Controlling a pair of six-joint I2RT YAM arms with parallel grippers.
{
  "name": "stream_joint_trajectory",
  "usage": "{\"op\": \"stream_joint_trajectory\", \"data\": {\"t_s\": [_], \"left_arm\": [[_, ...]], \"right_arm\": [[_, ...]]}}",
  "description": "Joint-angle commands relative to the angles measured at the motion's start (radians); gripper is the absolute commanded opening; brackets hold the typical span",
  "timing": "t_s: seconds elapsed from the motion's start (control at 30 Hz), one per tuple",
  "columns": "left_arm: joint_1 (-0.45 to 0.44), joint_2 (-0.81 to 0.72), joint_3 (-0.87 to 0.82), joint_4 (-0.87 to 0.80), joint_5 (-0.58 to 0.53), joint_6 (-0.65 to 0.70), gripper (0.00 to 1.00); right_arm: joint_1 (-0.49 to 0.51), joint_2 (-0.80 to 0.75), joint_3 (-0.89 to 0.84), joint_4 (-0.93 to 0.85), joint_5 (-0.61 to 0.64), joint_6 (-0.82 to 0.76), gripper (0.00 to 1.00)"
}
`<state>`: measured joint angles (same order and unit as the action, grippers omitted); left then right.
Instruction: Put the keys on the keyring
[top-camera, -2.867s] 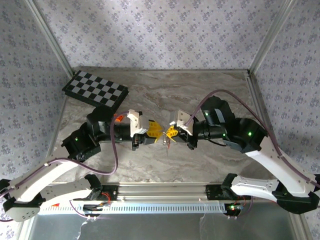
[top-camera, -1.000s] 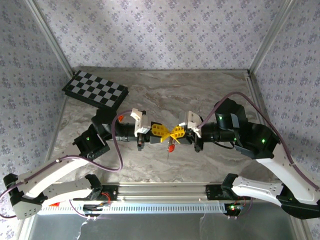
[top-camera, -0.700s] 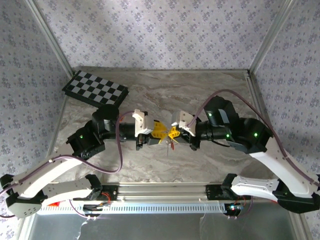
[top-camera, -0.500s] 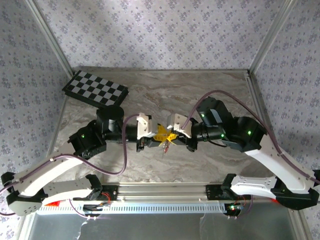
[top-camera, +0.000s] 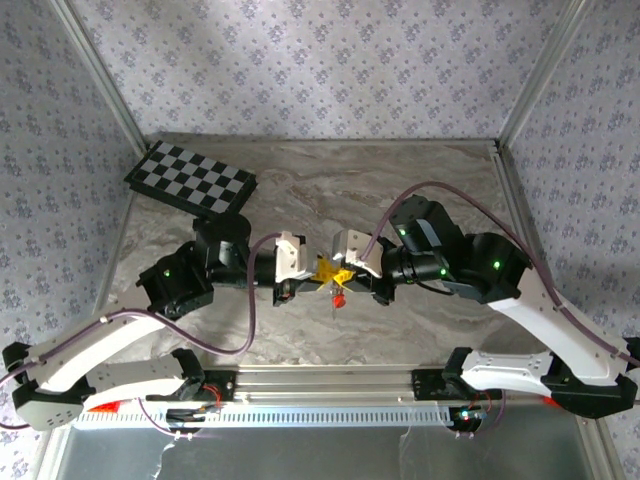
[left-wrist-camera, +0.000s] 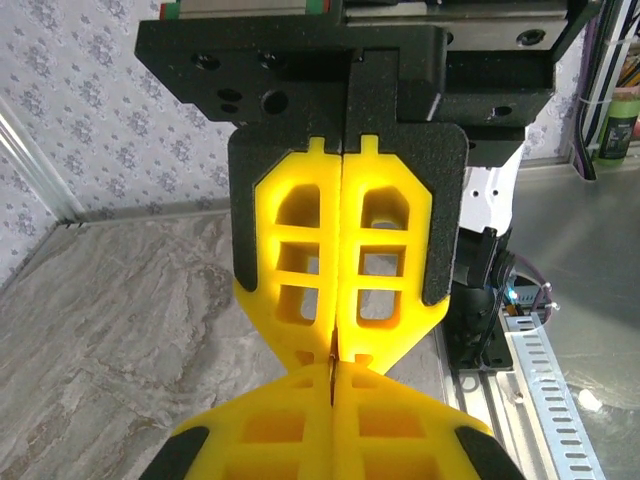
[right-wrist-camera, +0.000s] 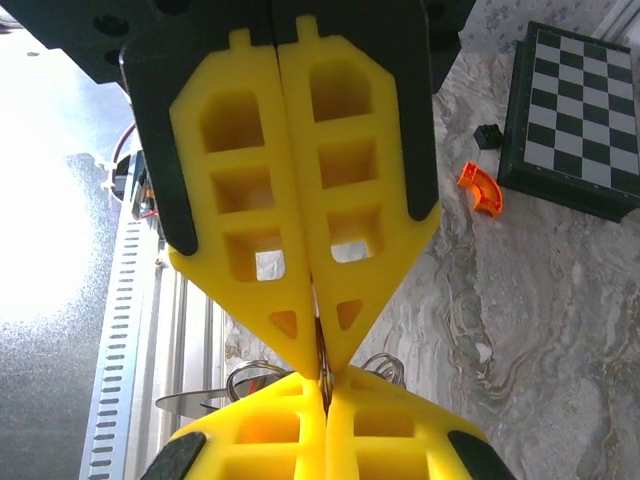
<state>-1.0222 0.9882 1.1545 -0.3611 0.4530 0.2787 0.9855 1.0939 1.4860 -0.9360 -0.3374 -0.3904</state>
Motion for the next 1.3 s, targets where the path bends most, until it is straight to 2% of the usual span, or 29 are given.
{"op": "stream_joint_trajectory", "data": {"t_s": [0.0,0.07,0.13,0.4,0.67,1.03,1.2,1.27], "left_arm": [[-0.004,-0.044,-0.004,0.090,0.005,-0.027,0.00],[-0.004,-0.057,-0.007,0.129,0.030,-0.048,0.00],[-0.004,-0.069,-0.006,0.166,0.063,-0.073,0.00],[-0.004,-0.073,-0.022,0.277,0.146,-0.158,0.00],[-0.004,-0.073,-0.058,0.361,0.153,-0.196,0.00],[-0.004,-0.076,-0.058,0.383,0.162,-0.204,0.00],[-0.005,-0.072,-0.062,0.395,0.158,-0.205,0.00],[-0.005,-0.071,-0.054,0.364,0.130,-0.194,0.00]], "right_arm": [[0.010,-0.035,0.014,0.037,-0.036,-0.003,0.07],[0.010,-0.057,-0.007,0.066,-0.038,0.014,0.17],[0.010,-0.078,-0.027,0.096,-0.043,0.034,0.21],[0.010,-0.144,-0.102,0.236,-0.115,0.106,0.22],[0.010,-0.172,-0.105,0.277,-0.108,0.124,0.33],[0.011,-0.160,-0.113,0.257,-0.081,0.116,0.20],[0.010,-0.156,-0.107,0.254,-0.055,0.102,0.03],[0.010,-0.155,-0.103,0.241,-0.029,0.093,0.00]]}}
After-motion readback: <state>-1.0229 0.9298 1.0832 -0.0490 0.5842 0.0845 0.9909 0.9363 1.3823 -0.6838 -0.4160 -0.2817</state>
